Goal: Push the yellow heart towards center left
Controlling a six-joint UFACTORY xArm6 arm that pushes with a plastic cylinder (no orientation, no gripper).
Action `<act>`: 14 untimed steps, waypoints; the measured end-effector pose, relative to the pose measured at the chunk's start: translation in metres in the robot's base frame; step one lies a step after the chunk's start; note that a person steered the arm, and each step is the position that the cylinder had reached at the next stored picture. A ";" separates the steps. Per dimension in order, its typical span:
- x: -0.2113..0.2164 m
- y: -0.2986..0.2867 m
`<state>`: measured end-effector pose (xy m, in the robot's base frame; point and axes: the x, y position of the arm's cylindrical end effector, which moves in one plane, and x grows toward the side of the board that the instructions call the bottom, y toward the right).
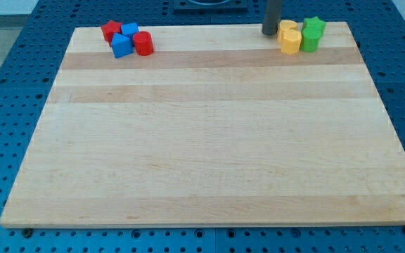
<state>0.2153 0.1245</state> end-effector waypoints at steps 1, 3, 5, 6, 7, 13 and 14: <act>0.003 -0.009; 0.085 -0.054; 0.139 0.059; 0.132 0.123; 0.102 0.165; -0.024 0.058; -0.016 0.041</act>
<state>0.1995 0.1659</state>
